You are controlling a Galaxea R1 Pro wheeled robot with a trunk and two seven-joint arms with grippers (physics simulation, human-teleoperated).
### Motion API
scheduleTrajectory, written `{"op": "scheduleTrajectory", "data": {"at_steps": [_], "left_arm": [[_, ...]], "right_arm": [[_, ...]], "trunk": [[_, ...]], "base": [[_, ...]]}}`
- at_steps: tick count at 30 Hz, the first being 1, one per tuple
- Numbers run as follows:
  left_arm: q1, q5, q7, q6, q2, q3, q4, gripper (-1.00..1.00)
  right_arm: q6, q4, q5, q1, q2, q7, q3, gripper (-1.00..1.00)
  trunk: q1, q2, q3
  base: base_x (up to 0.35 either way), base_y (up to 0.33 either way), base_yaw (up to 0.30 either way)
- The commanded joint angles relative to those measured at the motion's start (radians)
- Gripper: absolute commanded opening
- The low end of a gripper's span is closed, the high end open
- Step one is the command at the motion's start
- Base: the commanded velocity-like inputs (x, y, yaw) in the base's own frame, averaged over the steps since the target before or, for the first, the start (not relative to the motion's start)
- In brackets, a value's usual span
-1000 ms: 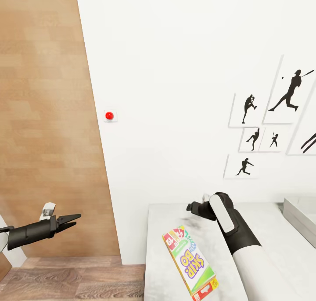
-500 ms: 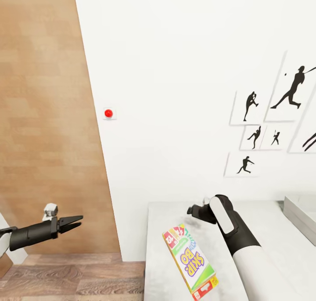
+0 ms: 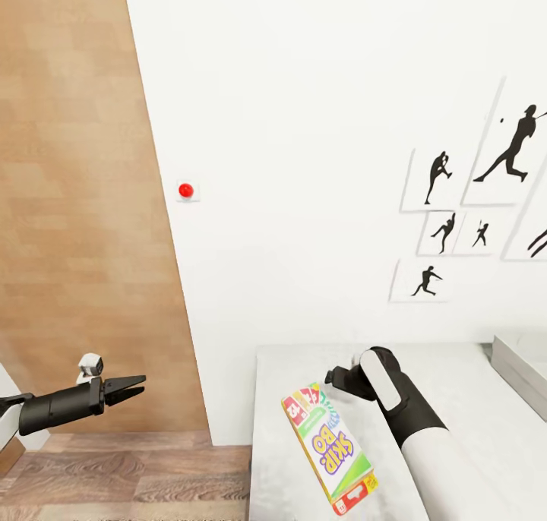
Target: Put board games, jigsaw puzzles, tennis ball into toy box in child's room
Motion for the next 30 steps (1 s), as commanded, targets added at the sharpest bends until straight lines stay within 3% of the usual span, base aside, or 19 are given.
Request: {"op": "scheduleTrajectory", "data": {"at_steps": [1,30], "left_arm": [[-0.001,0.004,-0.001,0.006,0.0,-0.001,0.0,1.0],[-0.001,0.002,0.0,0.005,0.0,-0.001,0.0,1.0]], "right_arm": [[-0.002,0.003,-0.01,-0.001,0.0,-0.01,0.002,1.0],[-0.017,0.044,-0.009,-0.002,0.0,-0.006,0.006,1.0]], "trunk": [[0.001,-0.003,-0.004],[0.001,-0.003,-0.052]], "base": [[0.0,0.0,0.0],[0.0,0.0,0.0]]}}
